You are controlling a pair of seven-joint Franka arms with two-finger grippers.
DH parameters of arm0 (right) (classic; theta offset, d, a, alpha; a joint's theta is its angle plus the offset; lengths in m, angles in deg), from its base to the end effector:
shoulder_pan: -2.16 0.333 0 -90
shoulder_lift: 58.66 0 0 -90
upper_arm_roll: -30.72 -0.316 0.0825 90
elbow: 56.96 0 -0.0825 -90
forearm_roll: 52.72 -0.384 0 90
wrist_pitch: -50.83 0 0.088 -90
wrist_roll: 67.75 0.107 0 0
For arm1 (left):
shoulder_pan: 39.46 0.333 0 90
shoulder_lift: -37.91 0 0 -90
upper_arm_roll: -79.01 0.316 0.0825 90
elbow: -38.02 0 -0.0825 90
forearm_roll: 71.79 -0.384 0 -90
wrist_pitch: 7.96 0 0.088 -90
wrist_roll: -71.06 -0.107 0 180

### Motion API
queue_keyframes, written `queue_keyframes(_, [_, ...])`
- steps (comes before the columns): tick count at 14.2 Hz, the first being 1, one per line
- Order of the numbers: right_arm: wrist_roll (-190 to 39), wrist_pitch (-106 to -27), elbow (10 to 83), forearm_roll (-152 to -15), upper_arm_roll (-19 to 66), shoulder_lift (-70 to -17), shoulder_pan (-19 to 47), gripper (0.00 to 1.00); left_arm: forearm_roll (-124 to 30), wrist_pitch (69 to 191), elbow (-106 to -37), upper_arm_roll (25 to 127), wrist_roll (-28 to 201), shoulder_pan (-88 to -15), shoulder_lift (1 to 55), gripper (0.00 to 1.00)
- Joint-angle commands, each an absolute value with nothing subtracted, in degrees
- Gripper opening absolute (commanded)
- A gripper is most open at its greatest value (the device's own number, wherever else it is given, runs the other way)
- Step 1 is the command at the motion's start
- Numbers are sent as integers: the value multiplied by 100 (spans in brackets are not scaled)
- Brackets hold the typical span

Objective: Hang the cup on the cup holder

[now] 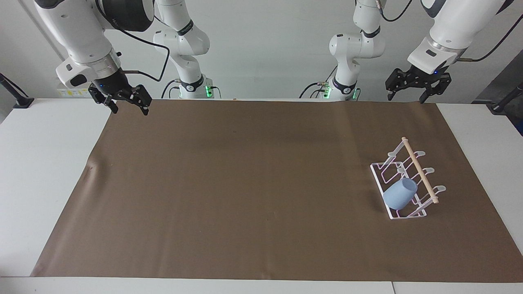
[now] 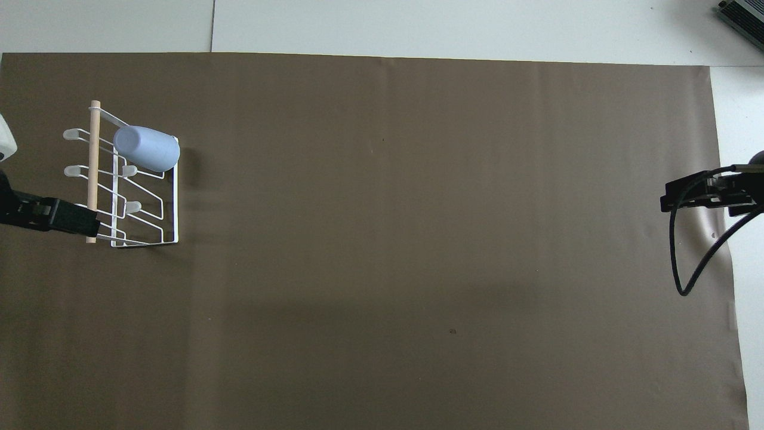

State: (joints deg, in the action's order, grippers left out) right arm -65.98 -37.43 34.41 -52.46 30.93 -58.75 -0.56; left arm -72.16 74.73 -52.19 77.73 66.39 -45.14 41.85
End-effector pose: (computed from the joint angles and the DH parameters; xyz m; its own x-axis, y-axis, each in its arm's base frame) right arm 0.5492 -0.0286 0.6115 0.9952 -0.0820 -0.0525 -0.0818 -0.9966 0.0062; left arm 0.5158 -0.0627 0.6489 0.9777 -0.2004 -0.0629 -0.2010 -0.9796 -0.0029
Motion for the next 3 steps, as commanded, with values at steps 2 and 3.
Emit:
queue_keyframes(2, [-6722, -3697, 3506, -5219, 3054, -5954, -127, 100, -7135, 7703, -5426, 7813, 6719, -4526, 4344, 100])
queue_keyframes(3, [-6722, -3697, 3506, -5219, 3054, -5954, -127, 100, -7135, 7729, -5426, 7821, 6719, -4526, 4336, 100])
